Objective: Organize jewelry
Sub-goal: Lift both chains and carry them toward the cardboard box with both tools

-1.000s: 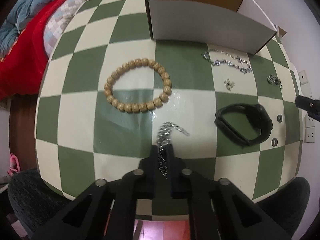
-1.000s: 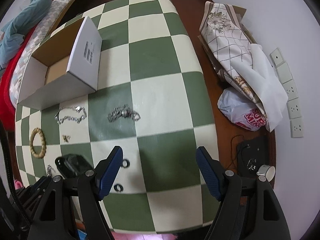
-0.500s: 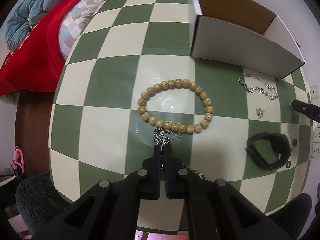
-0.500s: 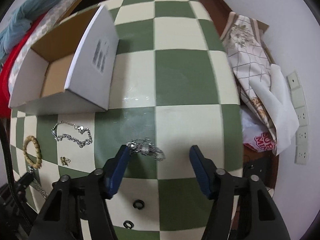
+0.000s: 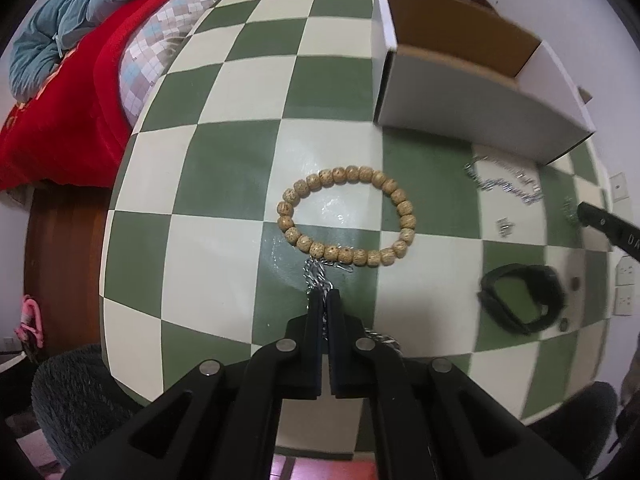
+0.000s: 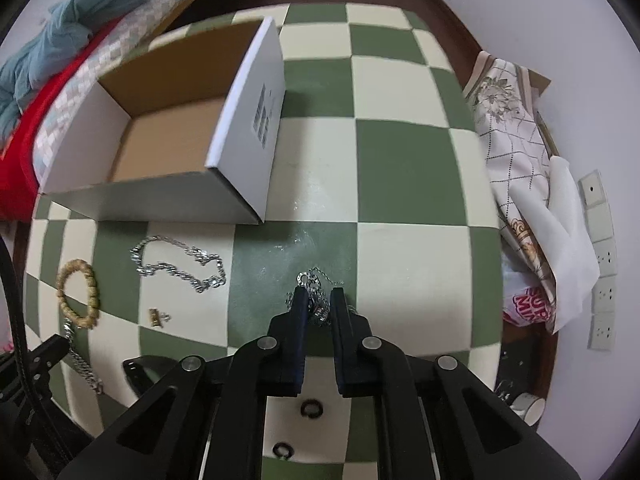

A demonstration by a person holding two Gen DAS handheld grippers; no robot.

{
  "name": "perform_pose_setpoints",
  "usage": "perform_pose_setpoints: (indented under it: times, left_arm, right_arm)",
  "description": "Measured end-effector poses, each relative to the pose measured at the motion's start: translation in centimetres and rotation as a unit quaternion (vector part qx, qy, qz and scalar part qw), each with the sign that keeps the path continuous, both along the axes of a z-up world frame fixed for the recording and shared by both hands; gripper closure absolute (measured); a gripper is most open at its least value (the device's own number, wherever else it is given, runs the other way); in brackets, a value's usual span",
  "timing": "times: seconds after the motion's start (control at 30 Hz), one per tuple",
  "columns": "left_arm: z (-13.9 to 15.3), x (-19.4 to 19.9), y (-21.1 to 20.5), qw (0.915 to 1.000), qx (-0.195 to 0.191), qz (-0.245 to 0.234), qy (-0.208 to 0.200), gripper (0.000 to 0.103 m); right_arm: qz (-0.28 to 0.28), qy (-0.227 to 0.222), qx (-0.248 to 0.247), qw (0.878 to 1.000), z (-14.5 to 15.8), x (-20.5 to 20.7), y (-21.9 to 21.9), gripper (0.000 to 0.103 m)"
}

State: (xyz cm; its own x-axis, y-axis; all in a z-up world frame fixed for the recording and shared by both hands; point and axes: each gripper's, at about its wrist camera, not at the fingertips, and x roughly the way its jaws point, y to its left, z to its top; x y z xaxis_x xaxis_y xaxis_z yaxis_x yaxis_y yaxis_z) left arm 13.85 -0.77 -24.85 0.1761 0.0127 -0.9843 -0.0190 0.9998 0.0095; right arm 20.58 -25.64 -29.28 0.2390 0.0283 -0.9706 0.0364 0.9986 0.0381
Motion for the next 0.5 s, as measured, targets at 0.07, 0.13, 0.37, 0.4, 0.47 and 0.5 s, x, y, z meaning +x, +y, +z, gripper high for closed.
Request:
perform_pose_setpoints:
  times: [0.07,0.13,0.37,0.4,0.47,0.5]
  left_arm:
    - [1.3,0.0,0.2,0.9999,-0.01,0.0,-0.006,0.103]
    - [2.8,-0.1,0.4,0.9997,-0.018,-0.002,-0.016,0.103]
    - [8.5,0.0,0.9,0.9973,-0.032,-0.014,-0.064,0.103]
    - [9.3,0.0,0.9,0.9968,-0.032,-0.017,-0.071,0.103]
    - [10.8,0.4,1.0,0.9953,-0.037,-0.02,-0.087,0.103]
    - [11.6,0.4,1.0,0.9946,-0.044,-0.019,-0.092,0.103]
  right_arm:
    - [-0.007,-0.011,0.014,1.0,1.3,-0.7,-0.3,0.092]
    - [-0.016,-0.023,0.029,0.999,2.8,-1.3,-0.6,0.092]
    - [-0.029,-0.066,0.079,0.994,8.7,-2.8,-1.1,0.093]
    - [-0.029,-0.071,0.085,0.993,9.4,-2.7,-1.1,0.093]
    - [-0.026,-0.083,0.091,0.992,11.2,-2.9,-1.0,0.093]
    - [-0.023,-0.088,0.091,0.992,11.9,-2.9,-0.9,0.093]
